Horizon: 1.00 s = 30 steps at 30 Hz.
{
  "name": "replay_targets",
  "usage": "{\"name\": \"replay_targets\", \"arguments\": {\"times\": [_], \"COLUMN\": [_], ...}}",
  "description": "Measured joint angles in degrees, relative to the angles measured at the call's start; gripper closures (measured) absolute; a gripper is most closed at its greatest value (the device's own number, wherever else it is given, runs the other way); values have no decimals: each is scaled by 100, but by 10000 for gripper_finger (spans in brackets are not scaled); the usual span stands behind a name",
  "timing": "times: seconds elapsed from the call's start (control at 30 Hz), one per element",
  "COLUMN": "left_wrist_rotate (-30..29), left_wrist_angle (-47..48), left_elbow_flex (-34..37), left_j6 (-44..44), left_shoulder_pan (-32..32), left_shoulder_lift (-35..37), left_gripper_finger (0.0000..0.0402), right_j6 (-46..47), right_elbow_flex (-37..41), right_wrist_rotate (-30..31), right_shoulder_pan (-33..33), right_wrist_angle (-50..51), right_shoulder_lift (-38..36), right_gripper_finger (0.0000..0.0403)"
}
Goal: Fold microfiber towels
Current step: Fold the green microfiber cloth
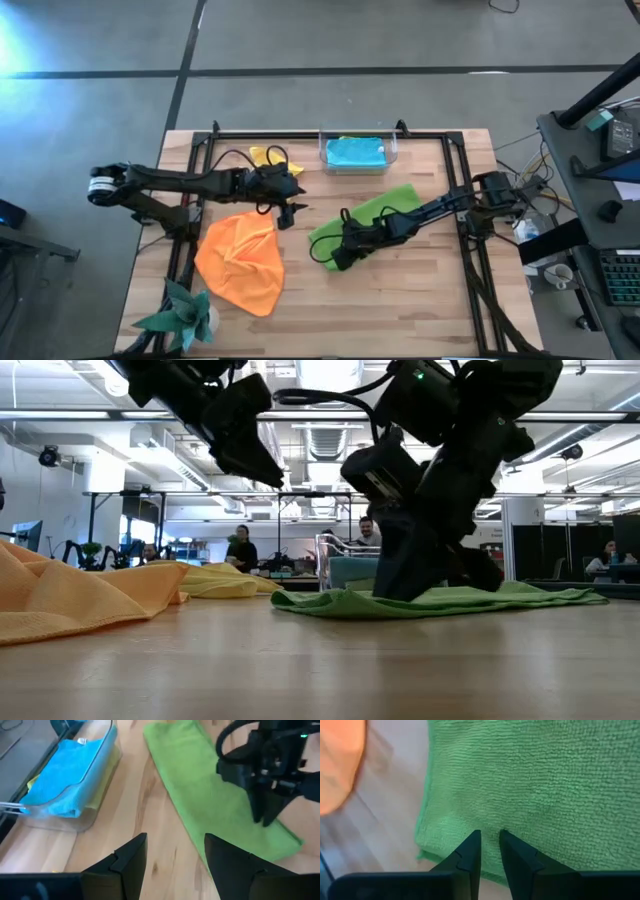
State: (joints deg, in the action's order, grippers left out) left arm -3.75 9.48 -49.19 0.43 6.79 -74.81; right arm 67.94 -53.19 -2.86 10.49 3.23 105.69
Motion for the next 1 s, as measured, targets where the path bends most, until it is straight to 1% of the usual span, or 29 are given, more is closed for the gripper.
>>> {"name": "replay_targets", "arguments": {"times": [0.1,0.23,0.4,0.5,0.63,0.73,0.87,1.0], "left_wrist_rotate": [-2,-2,-2,-2,-2,-6,-15,-17], "left_wrist_angle": [71,87,55,58,69,39,42,-150], "left_elbow_flex": [20,20,13,13,13,13,10,9], "left_j6": [2,38,63,149,197,230,341,339], "left_shoulder_pan": [0,0,0,0,0,0,24,26], "left_shoulder_lift": [-22,-87,-223,-319,-391,-388,-386,-414], "left_gripper_finger": [219,219,219,219,219,219,219,219], "right_j6": [177,211,-163,-303,-348,-251,69,139], "right_elbow_flex": [-14,-20,-17,-21,-15,-21,-26,-34], "right_wrist_rotate": [-225,-374,-636,-893,-1094,-1164,-1421,-1438], "right_shoulder_pan": [66,227,435,562,685,778,944,1048], "right_wrist_angle": [182,587,1258,1711,1951,2132,2829,2887], "right_shoulder_lift": [6,-81,-243,-271,-269,-269,-280,-280], "right_gripper_finger": [338,337,339,339,339,339,340,340]}}
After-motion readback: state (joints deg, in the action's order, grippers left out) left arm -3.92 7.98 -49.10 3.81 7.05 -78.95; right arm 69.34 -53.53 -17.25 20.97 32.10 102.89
